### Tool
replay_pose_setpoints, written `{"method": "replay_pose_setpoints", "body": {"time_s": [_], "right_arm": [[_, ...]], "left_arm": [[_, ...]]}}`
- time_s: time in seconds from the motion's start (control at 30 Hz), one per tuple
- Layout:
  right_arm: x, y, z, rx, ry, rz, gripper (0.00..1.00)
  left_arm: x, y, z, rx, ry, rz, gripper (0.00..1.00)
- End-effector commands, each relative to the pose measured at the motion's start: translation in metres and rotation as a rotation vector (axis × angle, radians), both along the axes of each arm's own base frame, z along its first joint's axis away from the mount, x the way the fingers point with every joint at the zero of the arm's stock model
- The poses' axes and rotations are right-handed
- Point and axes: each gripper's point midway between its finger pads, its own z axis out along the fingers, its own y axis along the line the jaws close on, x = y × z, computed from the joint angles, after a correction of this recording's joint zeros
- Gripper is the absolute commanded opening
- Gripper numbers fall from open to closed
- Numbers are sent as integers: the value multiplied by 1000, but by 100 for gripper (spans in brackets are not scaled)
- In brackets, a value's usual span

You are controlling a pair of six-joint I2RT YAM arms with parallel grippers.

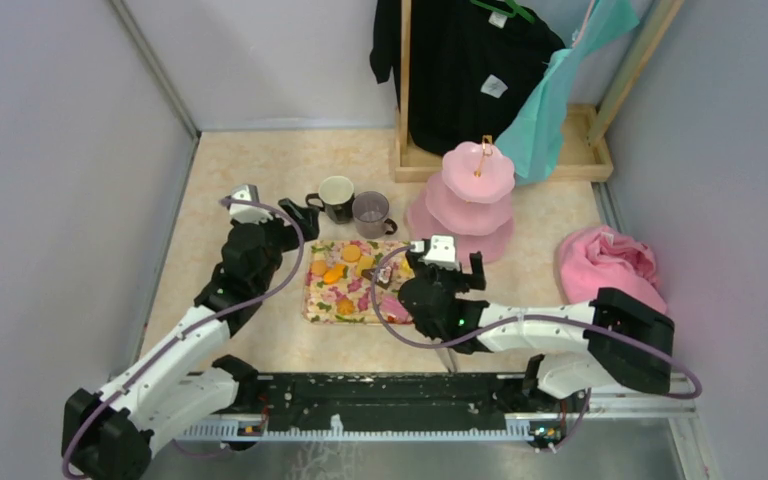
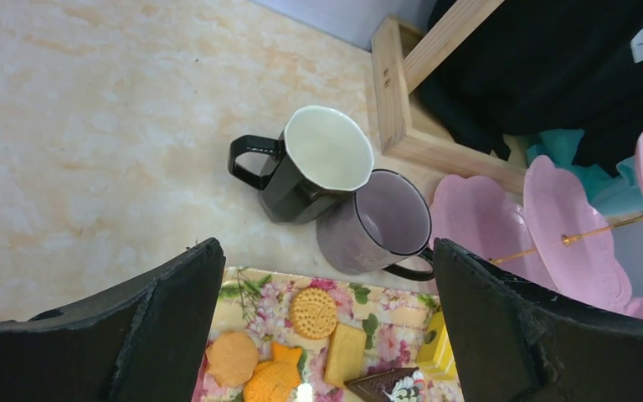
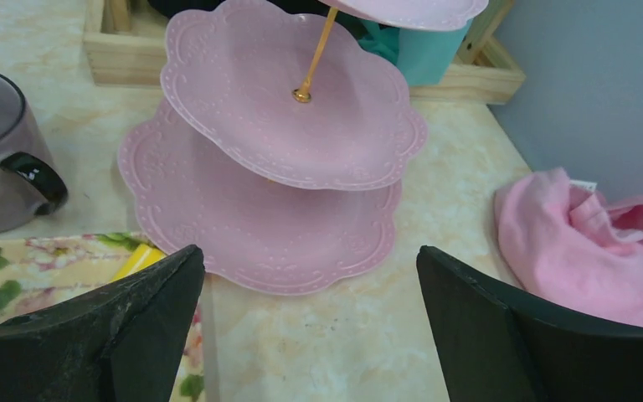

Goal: Serve the afternoon tea
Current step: Pick up the clamp from the center of the board.

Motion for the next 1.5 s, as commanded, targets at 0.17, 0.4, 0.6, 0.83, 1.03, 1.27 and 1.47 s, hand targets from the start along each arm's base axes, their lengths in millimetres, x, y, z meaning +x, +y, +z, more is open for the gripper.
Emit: {"method": "replay_pose_setpoints", "body": {"time_s": [0.17,0.4,0.6,0.83,1.03,1.27,1.47], "right_arm": [[-5,18,12,45,58,6,99],[-10,29,-6,58,153,114,93],[-27,28,-21,177,210,296,89],[-49,29,-38,217,345,382,87],[-76,25,-64,193,462,384,89],[-99,27,-80,281,519,474,91],[-107,34,-92,313,558,522,91]], "left_arm": [[11,-3,-8,75,83,37,99],[13,4,-33,131,148,77,99],[6,1,-40,98,185,57,99],[-12,-7,-25,1,157,-8,99],[-24,-16,-24,-46,151,-80,99],[-29,-26,-33,-40,194,-137,99],[-35,-30,-46,-32,233,-168,99]]}}
